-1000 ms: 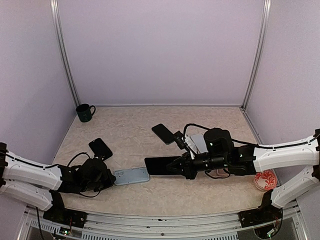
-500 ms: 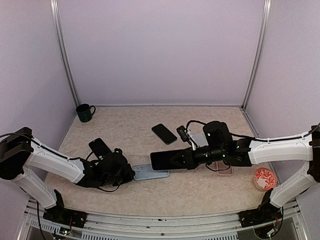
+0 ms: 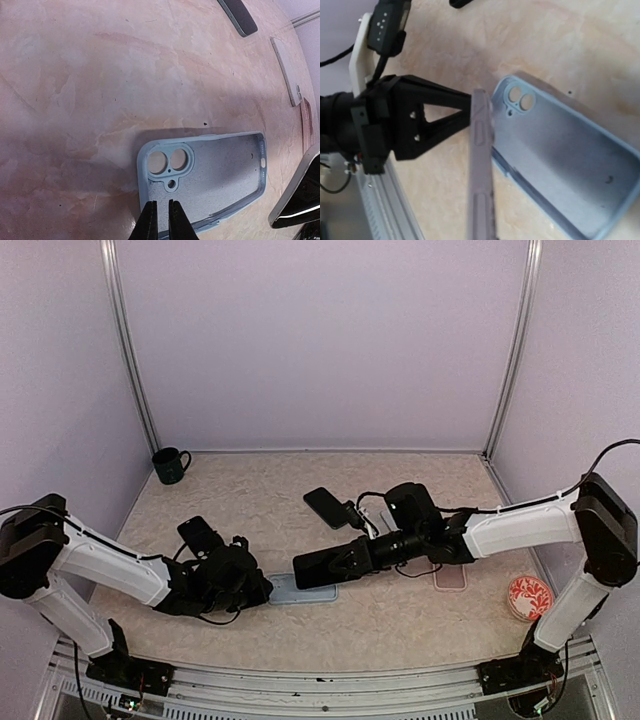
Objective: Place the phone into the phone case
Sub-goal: Install the phone into the phone case.
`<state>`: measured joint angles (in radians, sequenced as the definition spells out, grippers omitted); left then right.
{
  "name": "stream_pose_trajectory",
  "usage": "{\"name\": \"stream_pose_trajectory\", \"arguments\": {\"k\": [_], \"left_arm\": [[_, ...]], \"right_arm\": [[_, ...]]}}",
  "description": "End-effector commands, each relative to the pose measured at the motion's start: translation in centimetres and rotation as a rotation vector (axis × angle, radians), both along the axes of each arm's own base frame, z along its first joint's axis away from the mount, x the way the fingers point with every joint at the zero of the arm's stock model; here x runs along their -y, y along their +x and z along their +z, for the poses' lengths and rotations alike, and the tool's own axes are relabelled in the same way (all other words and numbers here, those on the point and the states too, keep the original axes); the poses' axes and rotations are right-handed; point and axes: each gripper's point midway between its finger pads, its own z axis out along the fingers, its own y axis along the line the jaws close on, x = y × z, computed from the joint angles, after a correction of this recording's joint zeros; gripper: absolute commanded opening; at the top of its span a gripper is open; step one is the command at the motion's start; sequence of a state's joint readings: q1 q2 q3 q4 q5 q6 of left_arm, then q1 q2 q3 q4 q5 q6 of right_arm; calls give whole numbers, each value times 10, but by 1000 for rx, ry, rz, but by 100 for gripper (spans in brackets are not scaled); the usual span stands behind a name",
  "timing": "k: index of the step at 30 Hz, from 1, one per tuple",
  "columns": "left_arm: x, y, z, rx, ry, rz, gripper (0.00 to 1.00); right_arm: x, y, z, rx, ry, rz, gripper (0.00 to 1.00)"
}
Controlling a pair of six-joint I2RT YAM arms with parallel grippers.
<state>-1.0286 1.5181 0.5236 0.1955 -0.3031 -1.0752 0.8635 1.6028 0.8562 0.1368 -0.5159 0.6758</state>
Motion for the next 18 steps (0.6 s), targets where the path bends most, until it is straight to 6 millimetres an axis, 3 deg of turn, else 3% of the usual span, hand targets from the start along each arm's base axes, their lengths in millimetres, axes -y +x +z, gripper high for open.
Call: {"name": "stream_pose_trajectory", "arguments": {"k": [1,7,18], "left_arm": [[6,0,1,13,4,-16,15],[-5,-1,8,37,-8,12,38],[-19,-2,17,89,-30,32,73]], "right_arm": [[-21,5,20,-42,108,19,0],[-28,12,4,-108,68,-6,0],[-36,13,-5,-157,87,-4,0]]}}
